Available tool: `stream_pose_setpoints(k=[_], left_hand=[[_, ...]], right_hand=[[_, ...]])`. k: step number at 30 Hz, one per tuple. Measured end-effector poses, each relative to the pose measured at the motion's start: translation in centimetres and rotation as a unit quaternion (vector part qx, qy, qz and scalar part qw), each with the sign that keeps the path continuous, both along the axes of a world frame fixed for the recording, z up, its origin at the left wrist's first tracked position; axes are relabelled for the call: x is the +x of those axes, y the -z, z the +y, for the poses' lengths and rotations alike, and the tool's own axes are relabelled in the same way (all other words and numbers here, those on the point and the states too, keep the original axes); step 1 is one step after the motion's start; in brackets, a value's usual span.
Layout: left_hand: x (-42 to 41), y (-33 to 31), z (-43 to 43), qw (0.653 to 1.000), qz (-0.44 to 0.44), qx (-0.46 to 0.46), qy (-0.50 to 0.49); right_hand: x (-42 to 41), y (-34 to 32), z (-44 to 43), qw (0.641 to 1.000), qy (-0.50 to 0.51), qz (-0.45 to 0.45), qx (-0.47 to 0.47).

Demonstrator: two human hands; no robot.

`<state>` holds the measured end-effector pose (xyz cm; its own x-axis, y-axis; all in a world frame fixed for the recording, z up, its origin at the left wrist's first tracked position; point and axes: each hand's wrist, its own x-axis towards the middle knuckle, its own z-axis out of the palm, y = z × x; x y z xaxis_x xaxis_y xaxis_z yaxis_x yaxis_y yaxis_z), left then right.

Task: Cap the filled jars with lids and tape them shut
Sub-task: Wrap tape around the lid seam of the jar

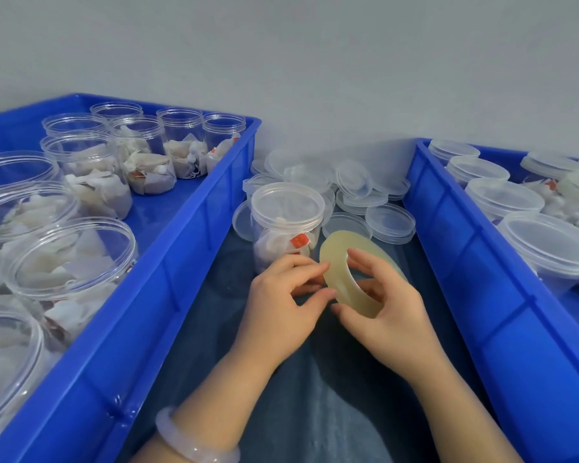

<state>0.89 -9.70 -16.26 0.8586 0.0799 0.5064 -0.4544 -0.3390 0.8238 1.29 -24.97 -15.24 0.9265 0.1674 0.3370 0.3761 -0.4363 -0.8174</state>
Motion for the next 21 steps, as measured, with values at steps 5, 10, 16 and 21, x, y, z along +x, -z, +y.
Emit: stream_pose_setpoints(k=[5,10,16,21], left_hand=[[0.1,-0.1,-0.1,0.999,-0.024,0.008,-0.031],[0.0,-0.2,0.0,0.999,-0.014,0.005,-0.033],[-0.3,-0.4,0.0,0.998,0.024,0.062,-0.014],[-0.8,-1.2,-0.3,0.983,0.142,-0.042,0.109]], right_hand=[[0.0,0.0,-0.2,1.0,0.015,-0.007,0.01],[-0.4,-0.3,0.1,0.999,0.006,-0.034,-0.006],[-0.5,-0.2,0.2,0.999,-0.012,-0.038,-0.034],[-0.3,-0.1,0.3,0.997,0.021,-0.065,-0.04]])
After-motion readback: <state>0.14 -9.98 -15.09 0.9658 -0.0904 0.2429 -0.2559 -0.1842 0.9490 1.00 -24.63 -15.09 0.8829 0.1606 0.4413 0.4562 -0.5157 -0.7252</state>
